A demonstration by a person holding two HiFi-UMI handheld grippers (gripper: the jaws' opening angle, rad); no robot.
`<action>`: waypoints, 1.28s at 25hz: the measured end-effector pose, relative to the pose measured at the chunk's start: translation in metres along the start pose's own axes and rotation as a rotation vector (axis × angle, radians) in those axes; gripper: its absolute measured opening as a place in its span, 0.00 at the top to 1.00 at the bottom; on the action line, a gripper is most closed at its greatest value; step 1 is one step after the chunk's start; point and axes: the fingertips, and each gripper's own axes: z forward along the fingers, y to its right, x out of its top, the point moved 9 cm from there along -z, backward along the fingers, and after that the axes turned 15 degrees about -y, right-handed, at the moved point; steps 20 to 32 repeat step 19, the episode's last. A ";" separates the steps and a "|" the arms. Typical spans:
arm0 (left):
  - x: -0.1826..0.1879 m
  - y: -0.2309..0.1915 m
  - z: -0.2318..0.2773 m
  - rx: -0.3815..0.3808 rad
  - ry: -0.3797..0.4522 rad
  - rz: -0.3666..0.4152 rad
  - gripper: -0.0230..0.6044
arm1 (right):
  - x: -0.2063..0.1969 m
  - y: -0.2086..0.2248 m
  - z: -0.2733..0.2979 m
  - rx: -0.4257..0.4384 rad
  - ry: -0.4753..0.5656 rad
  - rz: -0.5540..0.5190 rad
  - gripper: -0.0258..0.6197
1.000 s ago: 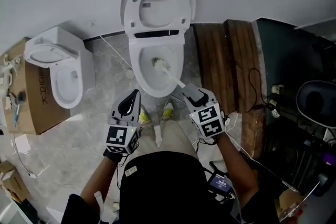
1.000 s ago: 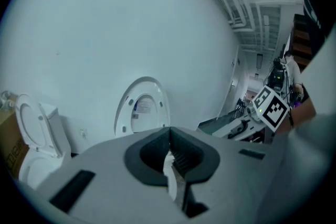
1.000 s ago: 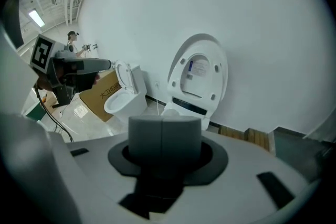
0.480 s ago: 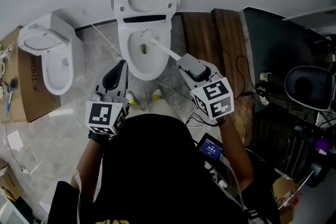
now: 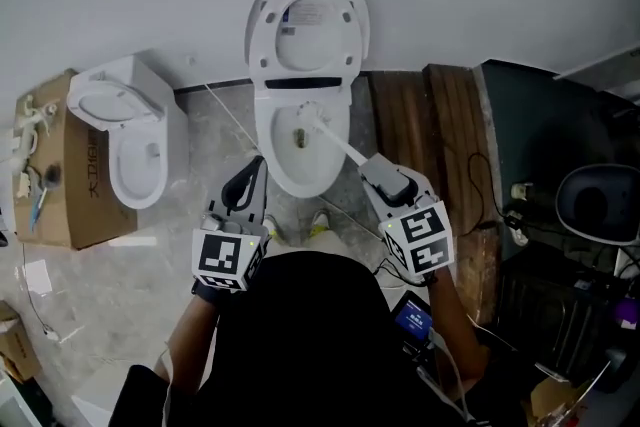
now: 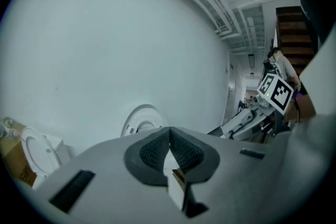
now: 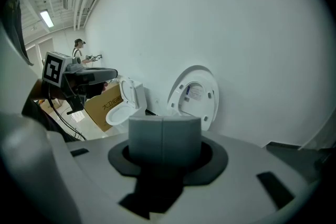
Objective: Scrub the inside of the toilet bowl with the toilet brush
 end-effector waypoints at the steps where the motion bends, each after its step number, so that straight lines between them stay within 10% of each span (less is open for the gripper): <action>1: -0.001 -0.002 -0.003 0.004 -0.002 -0.006 0.95 | 0.000 -0.002 -0.001 -0.005 -0.008 0.002 0.72; 32: 0.000 -0.020 -0.008 0.045 -0.012 -0.012 0.95 | 0.004 -0.007 -0.001 -0.002 -0.005 0.026 0.72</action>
